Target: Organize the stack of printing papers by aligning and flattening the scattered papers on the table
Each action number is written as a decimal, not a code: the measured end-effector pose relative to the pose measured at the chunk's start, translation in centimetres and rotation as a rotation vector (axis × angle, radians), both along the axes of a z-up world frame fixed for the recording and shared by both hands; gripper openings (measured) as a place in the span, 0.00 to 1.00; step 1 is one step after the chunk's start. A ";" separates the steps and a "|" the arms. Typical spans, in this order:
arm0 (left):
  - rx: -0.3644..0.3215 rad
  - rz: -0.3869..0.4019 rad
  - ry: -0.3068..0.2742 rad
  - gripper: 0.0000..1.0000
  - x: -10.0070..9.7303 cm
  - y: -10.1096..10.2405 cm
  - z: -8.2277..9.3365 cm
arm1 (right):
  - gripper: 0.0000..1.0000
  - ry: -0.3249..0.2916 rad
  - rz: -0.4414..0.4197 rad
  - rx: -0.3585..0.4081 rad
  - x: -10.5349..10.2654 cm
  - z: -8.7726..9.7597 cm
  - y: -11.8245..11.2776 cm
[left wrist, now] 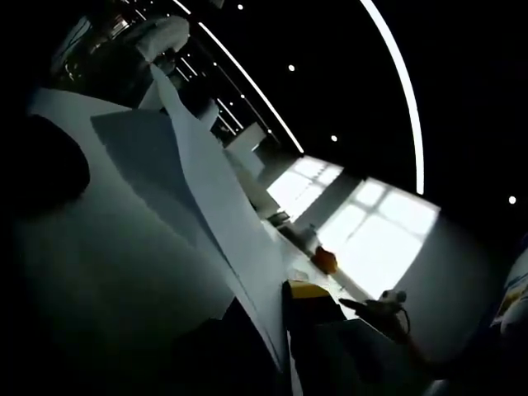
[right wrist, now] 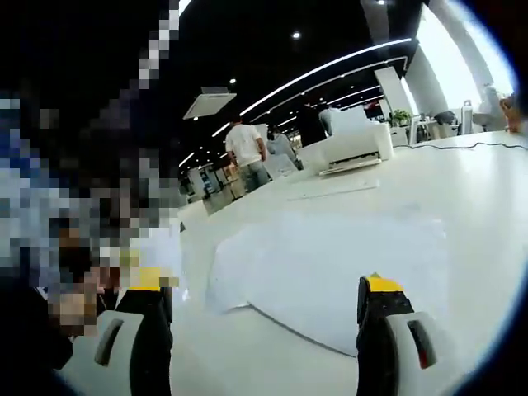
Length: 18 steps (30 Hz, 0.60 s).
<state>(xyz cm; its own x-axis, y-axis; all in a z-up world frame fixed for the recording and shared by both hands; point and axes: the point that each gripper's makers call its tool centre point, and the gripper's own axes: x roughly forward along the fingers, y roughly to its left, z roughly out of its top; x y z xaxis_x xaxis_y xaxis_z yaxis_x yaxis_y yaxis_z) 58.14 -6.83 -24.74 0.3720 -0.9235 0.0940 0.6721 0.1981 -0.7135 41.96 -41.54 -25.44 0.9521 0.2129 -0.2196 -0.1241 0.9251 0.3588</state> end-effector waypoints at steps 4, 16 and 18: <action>-0.002 0.001 -0.001 0.06 0.0 0.0 0.0 | 0.88 0.012 -0.037 -0.018 -0.3 -0.6 -1.3; 0.008 0.004 -0.005 0.06 -0.1 0.0 0.0 | 0.88 0.003 -0.094 -0.019 -1.6 -0.8 -3.4; 0.008 0.005 -0.005 0.06 -0.1 0.0 0.0 | 0.87 -0.003 -0.107 -0.031 -1.7 -0.8 -3.6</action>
<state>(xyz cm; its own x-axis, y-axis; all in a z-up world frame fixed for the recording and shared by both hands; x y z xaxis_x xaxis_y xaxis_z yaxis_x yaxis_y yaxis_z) 58.07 -6.86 -24.78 0.3759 -0.9225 0.0881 0.6744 0.2071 -0.7087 40.21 -45.19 -26.20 0.9697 0.1029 -0.2217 -0.0249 0.9439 0.3293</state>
